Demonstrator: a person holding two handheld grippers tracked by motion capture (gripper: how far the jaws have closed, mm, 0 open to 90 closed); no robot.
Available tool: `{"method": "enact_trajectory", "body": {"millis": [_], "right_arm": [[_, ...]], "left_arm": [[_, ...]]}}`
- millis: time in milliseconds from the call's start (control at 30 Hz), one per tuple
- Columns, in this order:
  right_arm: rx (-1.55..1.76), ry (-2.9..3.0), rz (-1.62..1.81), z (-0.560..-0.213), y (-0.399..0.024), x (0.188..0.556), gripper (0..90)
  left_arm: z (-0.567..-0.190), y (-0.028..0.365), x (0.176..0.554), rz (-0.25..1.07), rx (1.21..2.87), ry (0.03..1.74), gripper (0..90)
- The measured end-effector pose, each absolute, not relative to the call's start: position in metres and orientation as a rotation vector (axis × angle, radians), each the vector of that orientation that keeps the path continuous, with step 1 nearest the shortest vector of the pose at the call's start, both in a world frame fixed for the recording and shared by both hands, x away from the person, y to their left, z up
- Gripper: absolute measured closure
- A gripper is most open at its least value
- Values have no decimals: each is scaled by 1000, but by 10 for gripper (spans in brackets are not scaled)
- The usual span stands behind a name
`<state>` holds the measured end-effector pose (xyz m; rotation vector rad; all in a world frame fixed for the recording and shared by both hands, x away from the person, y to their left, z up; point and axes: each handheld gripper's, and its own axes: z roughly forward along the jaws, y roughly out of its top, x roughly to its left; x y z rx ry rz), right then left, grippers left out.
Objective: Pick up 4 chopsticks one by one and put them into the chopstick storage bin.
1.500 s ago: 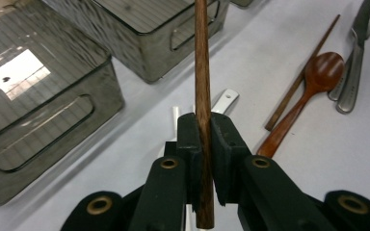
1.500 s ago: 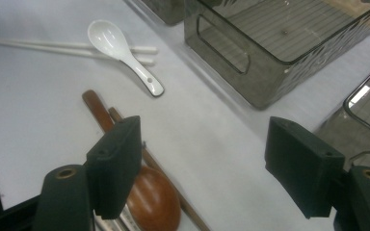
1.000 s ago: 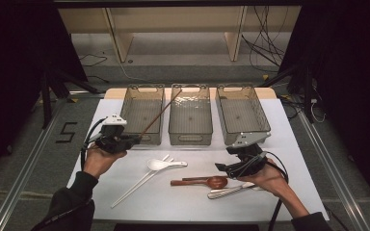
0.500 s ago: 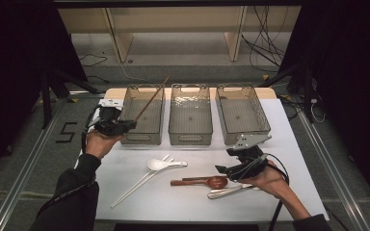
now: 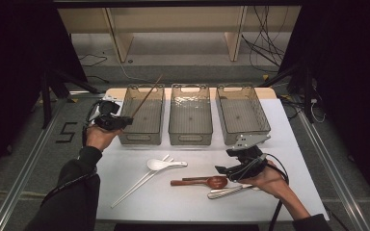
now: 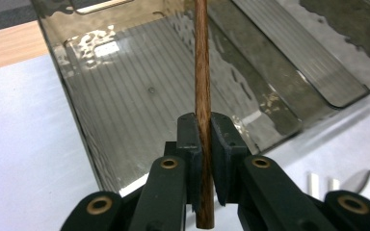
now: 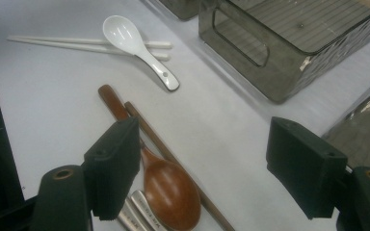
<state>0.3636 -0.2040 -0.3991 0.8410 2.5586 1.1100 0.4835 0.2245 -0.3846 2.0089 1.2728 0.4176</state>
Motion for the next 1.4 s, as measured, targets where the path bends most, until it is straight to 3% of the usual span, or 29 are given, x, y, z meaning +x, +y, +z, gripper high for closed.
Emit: {"method": "enact_trajectory", "body": {"millis": [733, 833, 967, 1067, 1400], "right_arm": [[833, 2562, 1113, -399, -204, 364, 289], [835, 2563, 1115, -399, -204, 364, 289], [831, 2563, 1114, -398, -204, 364, 289], [830, 2562, 1112, -397, -205, 364, 289], [802, 2569, 1018, -396, -209, 368, 289]], "left_arm": [[-397, 226, 508, 378, 2025, 1417, 811], [-398, 226, 509, 368, 2008, 1437, 666], [-392, 226, 503, 355, 1981, 1408, 578], [-386, 224, 495, 345, 1972, 1376, 428], [-371, 218, 445, 277, 1925, 1143, 206]]}}
